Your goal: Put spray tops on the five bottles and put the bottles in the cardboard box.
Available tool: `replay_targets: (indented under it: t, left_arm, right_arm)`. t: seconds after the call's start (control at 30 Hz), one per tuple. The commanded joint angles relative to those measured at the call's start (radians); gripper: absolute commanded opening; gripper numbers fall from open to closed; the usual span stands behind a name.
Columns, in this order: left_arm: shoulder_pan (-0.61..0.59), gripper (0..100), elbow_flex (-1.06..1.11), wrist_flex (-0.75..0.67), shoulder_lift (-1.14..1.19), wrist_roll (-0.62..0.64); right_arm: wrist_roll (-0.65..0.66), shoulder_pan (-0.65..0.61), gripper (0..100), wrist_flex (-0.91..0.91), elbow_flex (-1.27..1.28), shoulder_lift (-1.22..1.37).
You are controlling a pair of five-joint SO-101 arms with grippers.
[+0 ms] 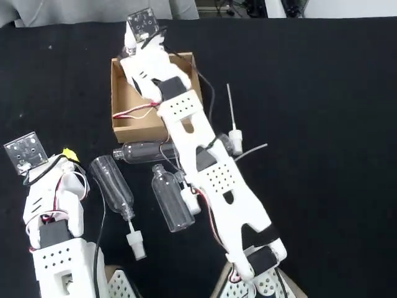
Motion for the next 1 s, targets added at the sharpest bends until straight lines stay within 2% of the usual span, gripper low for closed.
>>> replay_targets:
  t: [0.0, 0.8, 0.97]
  left_arm:
    - [-0.004, 8, -0.005, 0.002, -0.012, -0.009]
    - [-0.007, 8, -0.005, 0.000, -0.012, -0.009]
    - [-0.007, 8, -0.005, 0.000, -0.012, -0.009]
  right_arm:
    - [-0.008, -0.028, 5.7, -0.084, -0.105, 0.021]
    - [-0.003, -0.051, 6.3, -0.110, -0.097, 0.042]
    - [-0.009, -0.051, 19.1, -0.084, -0.099, 0.042]
